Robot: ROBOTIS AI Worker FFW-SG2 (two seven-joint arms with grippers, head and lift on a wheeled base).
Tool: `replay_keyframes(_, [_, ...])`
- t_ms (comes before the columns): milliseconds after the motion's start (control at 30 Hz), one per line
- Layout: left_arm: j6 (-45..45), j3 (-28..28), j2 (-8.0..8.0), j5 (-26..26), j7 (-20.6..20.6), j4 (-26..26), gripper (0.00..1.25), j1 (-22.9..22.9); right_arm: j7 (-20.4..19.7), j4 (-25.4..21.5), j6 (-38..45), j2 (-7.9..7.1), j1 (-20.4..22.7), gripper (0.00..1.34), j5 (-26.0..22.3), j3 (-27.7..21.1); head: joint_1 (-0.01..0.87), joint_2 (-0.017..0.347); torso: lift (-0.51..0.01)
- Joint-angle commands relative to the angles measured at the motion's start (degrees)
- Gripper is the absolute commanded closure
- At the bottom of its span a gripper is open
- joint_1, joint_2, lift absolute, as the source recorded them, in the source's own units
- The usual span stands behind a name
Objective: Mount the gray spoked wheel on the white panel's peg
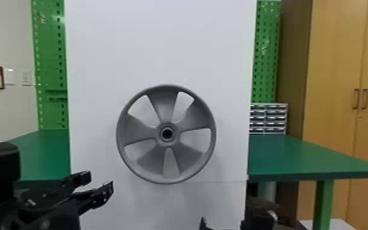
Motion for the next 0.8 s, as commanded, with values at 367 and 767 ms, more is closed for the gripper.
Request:
replay_keyframes(367, [0.09, 2.31, -0.09, 0.62, 0.01, -1.86, 0.54, 1.44, 1.12, 3.88, -5.68, 0.19, 12.67, 0.00, 2.06, -3.35, 0.121, -0.008, -0.430])
replay_keyframes(767, [0.09, 3.19, -0.09, 0.62, 0.01, -2.04, 0.54, 2.14, 7.28, 9.85, -13.68, 2.57, 17.68, 0.00, 8.57, -8.10, 0.121, -0.008, -0.429])
